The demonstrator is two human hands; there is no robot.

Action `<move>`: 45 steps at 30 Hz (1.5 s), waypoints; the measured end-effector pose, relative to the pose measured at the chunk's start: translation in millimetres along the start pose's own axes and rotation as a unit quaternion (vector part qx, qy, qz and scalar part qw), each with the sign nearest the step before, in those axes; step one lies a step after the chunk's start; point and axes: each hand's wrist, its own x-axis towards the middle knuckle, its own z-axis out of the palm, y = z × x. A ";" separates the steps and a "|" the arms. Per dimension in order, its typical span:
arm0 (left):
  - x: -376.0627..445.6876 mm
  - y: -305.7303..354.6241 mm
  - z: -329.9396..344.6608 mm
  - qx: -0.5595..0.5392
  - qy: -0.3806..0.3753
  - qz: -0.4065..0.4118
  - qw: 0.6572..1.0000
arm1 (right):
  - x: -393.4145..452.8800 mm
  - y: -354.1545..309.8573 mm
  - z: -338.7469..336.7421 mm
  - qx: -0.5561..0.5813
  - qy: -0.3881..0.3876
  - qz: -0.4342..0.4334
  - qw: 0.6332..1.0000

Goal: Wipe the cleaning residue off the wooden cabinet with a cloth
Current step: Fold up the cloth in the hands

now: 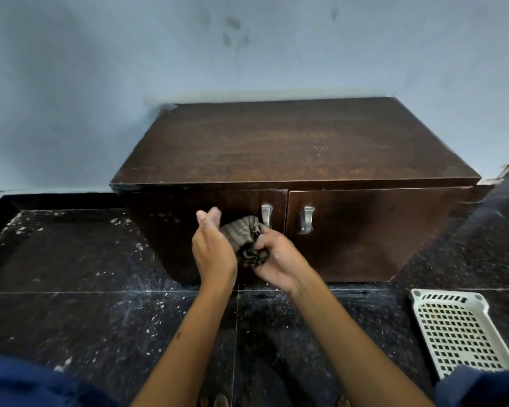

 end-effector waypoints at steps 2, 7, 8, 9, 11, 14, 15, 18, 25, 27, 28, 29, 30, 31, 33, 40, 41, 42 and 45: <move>2.0 4.3 -11.6 -0.017 0.059 -0.025 0.998 | -11.6 -9.4 5.9 0.022 -0.065 -0.020 0.997; -2.6 20.1 -23.7 -0.048 -0.094 -0.165 0.981 | -38.5 -33.6 13.8 0.000 -0.158 -0.081 0.984; -6.2 24.2 -21.9 -0.042 -0.161 -0.188 0.968 | -42.2 -36.4 12.4 -0.036 -0.142 -0.088 0.985; -9.8 27.2 -19.5 -0.042 -0.215 -0.204 0.954 | -45.8 -39.7 10.6 -0.075 -0.116 -0.094 0.986; -15.6 31.1 -14.5 -0.056 -0.265 -0.204 0.941 | -53.6 -47.8 2.9 -0.144 -0.065 -0.110 0.981; -22.6 31.8 -5.0 -0.077 -0.260 -0.194 0.943 | -65.9 -65.2 -13.2 -0.205 -0.016 -0.123 0.971; -24.6 30.5 -1.4 -0.080 -0.256 -0.189 0.945 | -69.5 -71.1 -17.6 -0.230 -0.009 -0.119 0.966; -34.8 24.7 15.1 -0.091 -0.255 -0.183 0.945 | -81.4 -86.4 -38.7 -0.297 0.009 -0.101 0.950; -63.5 -17.8 74.4 -0.065 -0.236 -0.252 0.936 | -95.3 -92.2 -114.1 -0.253 0.065 -0.044 0.964; -71.4 -40.2 96.4 -0.061 -0.229 -0.295 0.926 | -98.2 -91.0 -142.0 -0.228 0.098 -0.035 0.968; -75.8 -52.4 107.9 -0.063 -0.227 -0.321 0.917 | -100.6 -90.0 -157.7 -0.214 0.122 -0.035 0.968; -80.4 -63.8 118.7 -0.065 -0.225 -0.348 0.908 | -102.5 -88.6 -172.5 -0.200 0.151 -0.037 0.967; -86.9 -77.4 132.0 -0.065 -0.227 -0.377 0.896 | -105.9 -86.7 -190.5 -0.181 0.185 -0.042 0.965; -94.1 -89.5 144.1 -0.064 -0.231 -0.403 0.883 | -109.1 -83.9 -206.7 -0.167 0.220 -0.049 0.960; -112.8 -115.6 167.3 -0.058 -0.244 -0.452 0.856 | -119.0 -74.8 -240.0 -0.151 0.299 -0.062 0.940; -180.4 -178.2 247.5 -0.015 -0.312 -0.513 0.800 | -155.9 -50.9 -342.3 -0.128 0.551 -0.117 0.816; -189.4 -180.8 261.0 -0.010 -0.323 -0.511 0.796 | -159.1 -52.8 -354.2 -0.127 0.575 -0.124 0.799; -198.8 -183.9 273.0 0.001 -0.332 -0.509 0.794 | -163.1 -54.0 -364.7 -0.120 0.595 -0.123 0.785; -218.2 -197.7 295.5 0.026 -0.353 -0.501 0.790 | -170.3 -51.9 -386.7 -0.100 0.624 -0.106 0.768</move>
